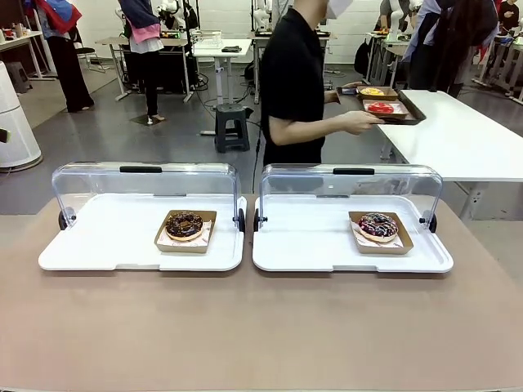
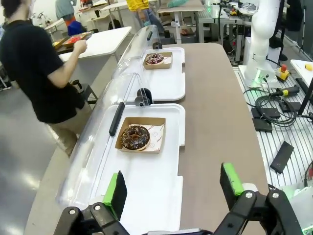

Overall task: Provide the desired donut to the person.
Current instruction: Place the picked Paper togo box onto the Handle tray extended by the person.

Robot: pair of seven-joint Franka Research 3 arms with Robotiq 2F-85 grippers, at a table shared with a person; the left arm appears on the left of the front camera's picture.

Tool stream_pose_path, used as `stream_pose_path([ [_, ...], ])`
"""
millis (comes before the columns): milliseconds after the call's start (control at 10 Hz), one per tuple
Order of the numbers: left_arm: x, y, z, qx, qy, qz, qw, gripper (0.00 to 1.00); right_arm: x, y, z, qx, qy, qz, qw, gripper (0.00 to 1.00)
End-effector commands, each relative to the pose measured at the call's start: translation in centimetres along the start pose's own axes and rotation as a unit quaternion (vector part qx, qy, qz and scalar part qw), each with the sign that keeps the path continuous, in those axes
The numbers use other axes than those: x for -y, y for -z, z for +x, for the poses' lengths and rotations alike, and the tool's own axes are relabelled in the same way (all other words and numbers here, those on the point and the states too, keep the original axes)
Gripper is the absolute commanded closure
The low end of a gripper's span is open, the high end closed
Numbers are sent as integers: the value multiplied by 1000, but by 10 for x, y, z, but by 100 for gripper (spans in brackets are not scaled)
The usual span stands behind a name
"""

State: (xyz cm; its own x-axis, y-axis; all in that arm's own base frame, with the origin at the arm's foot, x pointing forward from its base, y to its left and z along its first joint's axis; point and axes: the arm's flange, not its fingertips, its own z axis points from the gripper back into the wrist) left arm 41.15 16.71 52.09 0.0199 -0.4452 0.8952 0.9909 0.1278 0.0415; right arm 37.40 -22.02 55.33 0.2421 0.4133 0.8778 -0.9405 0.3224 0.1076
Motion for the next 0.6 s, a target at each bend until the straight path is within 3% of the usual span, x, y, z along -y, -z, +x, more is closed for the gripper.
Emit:
stream_pose_path([
  [0, -5, -5, 0, 14, 27, 16, 999, 0, 0, 1, -1, 6, -3, -2, 1000, 0],
  [100, 0, 0, 0, 0, 0, 0, 1000, 0, 0, 1, -1, 6, -3, -2, 1000, 0],
  [500, 0, 0, 0, 0, 0, 0, 1000, 0, 0, 1, -1, 6, -3, -2, 1000, 0],
])
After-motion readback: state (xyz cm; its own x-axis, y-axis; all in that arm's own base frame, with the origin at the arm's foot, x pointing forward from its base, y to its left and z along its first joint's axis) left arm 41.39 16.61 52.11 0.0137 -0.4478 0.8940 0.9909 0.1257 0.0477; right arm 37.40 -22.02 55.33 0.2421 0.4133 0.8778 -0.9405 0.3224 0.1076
